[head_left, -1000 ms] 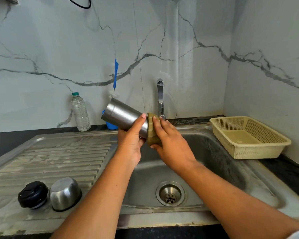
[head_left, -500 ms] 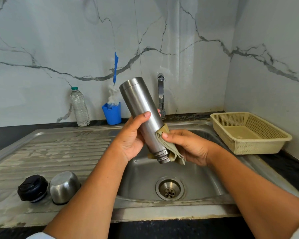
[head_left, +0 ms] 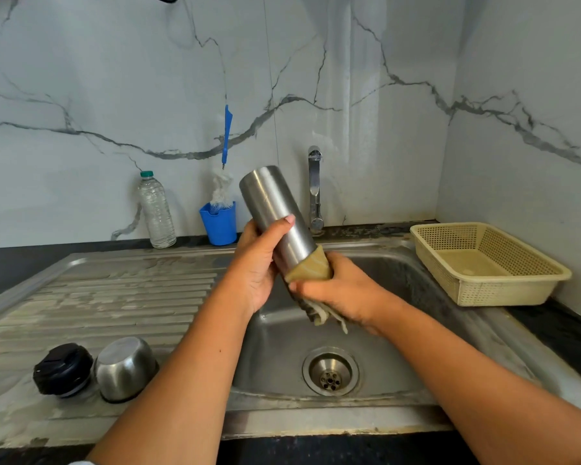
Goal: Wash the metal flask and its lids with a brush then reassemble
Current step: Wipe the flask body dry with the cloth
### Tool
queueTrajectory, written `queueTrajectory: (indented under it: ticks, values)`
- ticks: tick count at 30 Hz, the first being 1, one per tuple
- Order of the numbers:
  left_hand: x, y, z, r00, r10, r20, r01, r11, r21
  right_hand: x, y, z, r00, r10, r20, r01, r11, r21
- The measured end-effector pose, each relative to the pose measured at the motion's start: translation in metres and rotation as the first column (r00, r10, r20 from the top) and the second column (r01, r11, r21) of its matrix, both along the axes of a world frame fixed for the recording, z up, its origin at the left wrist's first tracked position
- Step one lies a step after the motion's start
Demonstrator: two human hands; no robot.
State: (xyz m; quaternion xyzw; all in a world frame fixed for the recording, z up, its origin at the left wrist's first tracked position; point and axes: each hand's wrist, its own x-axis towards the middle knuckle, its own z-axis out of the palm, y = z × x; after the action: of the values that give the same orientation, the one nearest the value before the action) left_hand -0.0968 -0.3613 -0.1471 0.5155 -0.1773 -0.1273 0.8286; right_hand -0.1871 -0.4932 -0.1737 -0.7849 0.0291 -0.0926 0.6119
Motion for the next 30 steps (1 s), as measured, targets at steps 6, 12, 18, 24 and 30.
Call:
queueTrajectory:
  ticks: [6,12,18,24,30]
  values:
    - [0.007,0.003,0.003,0.955,0.163,-0.247,-0.215,0.955,-0.203,0.002,0.01,0.004,0.977,-0.169,0.126,0.211,0.778,-0.591]
    - [-0.003,0.013,0.005,0.988,-0.088,-0.127,0.056,0.97,-0.236,-0.011,0.0,0.009,0.933,0.337,-0.124,-0.305,0.926,0.221]
    - [-0.005,0.012,0.01,0.952,-0.303,0.035,0.299,0.905,-0.304,-0.016,-0.003,0.004,0.675,0.738,0.017,-0.562,0.499,0.66]
    - [-0.006,0.009,0.016,0.997,0.048,-0.055,-0.054,0.993,-0.106,-0.014,0.009,0.015,0.993,0.117,0.006,-0.115,0.988,-0.104]
    - [-0.004,0.005,0.01,0.968,0.152,-0.199,-0.173,0.981,-0.09,-0.007,0.013,0.007,0.993,-0.11,0.045,0.118,0.868,-0.482]
